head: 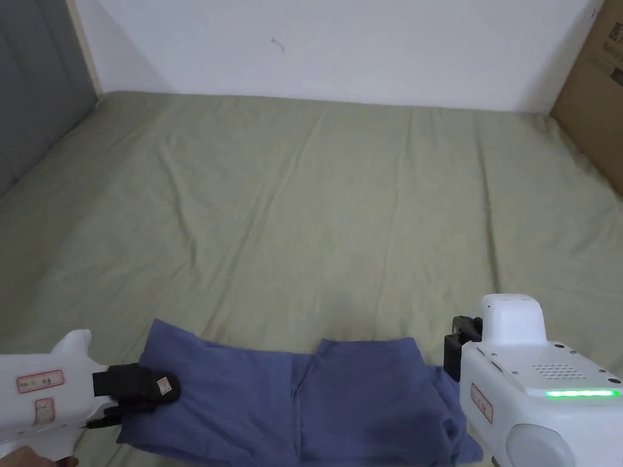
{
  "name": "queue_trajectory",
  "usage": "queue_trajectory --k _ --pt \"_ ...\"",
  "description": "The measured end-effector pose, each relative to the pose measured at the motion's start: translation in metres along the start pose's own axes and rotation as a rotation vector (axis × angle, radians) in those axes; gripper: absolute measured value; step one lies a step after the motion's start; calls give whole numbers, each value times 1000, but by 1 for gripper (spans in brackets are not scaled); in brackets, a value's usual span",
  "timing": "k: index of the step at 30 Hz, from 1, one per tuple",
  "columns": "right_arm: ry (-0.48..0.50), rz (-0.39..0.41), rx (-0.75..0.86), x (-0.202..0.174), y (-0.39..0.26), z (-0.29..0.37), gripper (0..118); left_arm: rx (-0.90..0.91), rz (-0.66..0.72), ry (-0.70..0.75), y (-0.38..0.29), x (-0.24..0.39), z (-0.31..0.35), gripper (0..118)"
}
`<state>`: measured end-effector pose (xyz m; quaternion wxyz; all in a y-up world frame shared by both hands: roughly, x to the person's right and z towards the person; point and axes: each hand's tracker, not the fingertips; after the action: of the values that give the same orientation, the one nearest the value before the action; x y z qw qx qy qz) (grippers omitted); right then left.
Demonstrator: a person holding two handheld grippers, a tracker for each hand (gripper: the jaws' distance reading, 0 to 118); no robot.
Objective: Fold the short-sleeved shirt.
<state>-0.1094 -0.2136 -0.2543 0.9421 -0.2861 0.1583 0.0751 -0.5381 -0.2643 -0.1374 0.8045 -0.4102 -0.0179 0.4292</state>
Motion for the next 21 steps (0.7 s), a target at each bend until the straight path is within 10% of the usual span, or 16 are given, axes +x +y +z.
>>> queue_trajectory --k 18,21 --pt "-76 -208 2 97 -23 19 1 -244 -459 -74 -66 236 -151 12" --pt "-99 -238 -12 111 -31 19 1 -295 -458 -66 -81 240 -179 57"
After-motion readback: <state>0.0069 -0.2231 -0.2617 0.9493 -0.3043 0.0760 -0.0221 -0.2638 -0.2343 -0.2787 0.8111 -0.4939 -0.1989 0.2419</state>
